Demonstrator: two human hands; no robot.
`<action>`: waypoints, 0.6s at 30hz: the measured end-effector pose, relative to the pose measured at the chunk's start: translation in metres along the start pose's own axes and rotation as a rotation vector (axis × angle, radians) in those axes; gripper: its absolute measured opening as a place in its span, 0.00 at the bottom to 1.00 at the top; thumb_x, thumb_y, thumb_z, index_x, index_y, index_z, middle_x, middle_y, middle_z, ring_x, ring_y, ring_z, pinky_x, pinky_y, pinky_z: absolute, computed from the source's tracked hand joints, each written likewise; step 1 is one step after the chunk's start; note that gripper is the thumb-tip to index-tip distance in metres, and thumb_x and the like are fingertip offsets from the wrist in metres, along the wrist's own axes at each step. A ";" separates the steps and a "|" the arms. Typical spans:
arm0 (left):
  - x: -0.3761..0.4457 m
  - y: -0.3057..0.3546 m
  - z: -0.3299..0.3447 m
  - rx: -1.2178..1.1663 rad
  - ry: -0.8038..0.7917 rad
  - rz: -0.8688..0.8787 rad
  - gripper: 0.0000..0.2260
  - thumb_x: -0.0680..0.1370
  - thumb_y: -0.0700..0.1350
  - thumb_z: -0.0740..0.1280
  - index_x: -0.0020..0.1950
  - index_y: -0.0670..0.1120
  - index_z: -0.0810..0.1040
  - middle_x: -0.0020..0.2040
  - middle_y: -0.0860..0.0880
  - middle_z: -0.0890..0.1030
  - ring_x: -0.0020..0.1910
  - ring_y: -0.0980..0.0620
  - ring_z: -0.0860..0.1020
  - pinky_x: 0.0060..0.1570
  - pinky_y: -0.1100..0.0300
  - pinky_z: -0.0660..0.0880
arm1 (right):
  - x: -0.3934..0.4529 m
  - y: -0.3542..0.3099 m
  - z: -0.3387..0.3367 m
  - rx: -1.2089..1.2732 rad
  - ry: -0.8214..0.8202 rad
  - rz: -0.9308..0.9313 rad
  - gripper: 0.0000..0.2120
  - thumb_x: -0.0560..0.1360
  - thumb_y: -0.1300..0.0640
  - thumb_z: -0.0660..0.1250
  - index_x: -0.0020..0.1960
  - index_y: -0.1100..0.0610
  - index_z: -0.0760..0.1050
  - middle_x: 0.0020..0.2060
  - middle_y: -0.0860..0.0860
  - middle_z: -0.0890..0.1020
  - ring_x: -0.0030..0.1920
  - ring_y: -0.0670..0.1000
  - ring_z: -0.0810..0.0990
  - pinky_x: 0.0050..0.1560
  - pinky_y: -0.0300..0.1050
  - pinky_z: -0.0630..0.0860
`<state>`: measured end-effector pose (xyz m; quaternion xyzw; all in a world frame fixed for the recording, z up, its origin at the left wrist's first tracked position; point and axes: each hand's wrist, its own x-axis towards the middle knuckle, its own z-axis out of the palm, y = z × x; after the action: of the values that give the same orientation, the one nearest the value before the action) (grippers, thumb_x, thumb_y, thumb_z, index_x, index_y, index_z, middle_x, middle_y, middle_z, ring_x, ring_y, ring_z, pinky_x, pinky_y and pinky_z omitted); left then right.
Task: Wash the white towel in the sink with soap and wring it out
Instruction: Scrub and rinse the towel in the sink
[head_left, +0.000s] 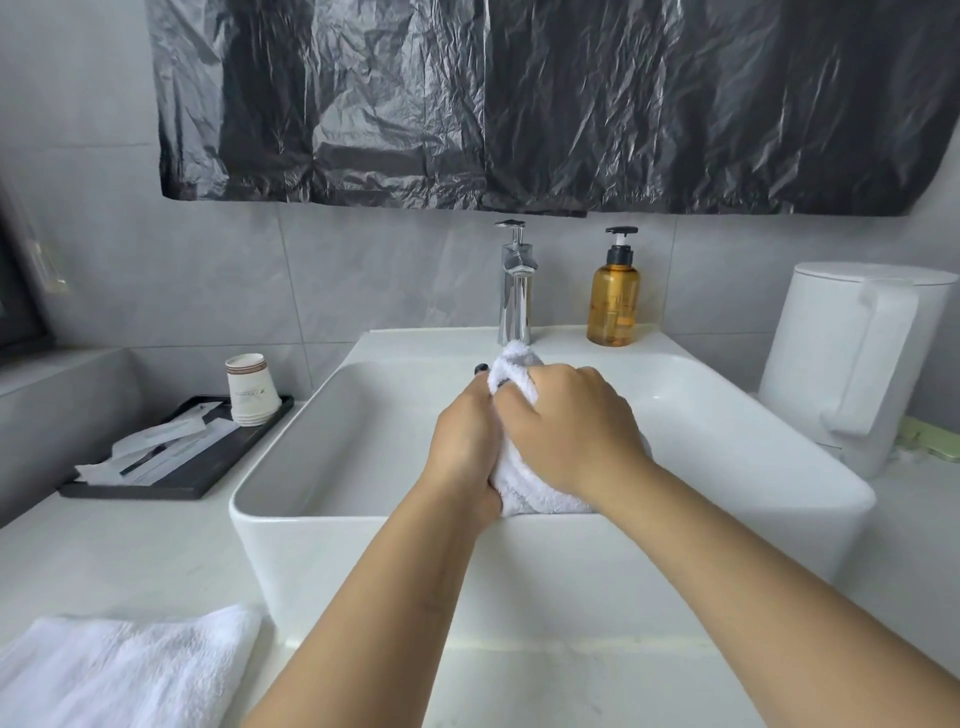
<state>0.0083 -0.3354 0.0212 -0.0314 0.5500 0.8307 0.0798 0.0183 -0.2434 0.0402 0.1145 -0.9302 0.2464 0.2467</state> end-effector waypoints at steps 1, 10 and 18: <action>-0.004 0.001 0.000 0.007 0.014 0.018 0.13 0.81 0.50 0.61 0.43 0.46 0.81 0.34 0.44 0.83 0.33 0.44 0.83 0.37 0.56 0.79 | 0.013 0.005 0.004 0.088 -0.009 0.071 0.16 0.79 0.49 0.56 0.35 0.55 0.68 0.31 0.49 0.69 0.39 0.57 0.70 0.37 0.47 0.63; 0.005 -0.004 -0.006 0.099 -0.019 -0.009 0.18 0.71 0.52 0.70 0.58 0.46 0.82 0.50 0.43 0.86 0.48 0.41 0.85 0.53 0.45 0.81 | 0.056 0.055 -0.006 0.466 0.116 0.299 0.21 0.75 0.56 0.61 0.27 0.52 0.56 0.24 0.48 0.61 0.30 0.51 0.61 0.33 0.44 0.57; 0.010 -0.018 0.007 0.364 -0.068 0.052 0.13 0.67 0.42 0.77 0.49 0.41 0.82 0.40 0.45 0.84 0.31 0.51 0.80 0.28 0.65 0.74 | 0.103 0.037 -0.072 0.302 0.299 0.104 0.21 0.73 0.55 0.62 0.27 0.52 0.54 0.23 0.47 0.58 0.30 0.50 0.58 0.34 0.46 0.56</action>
<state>0.0016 -0.3218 0.0065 0.0260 0.6887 0.7200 0.0814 -0.0524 -0.1841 0.1331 0.0642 -0.8405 0.4095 0.3489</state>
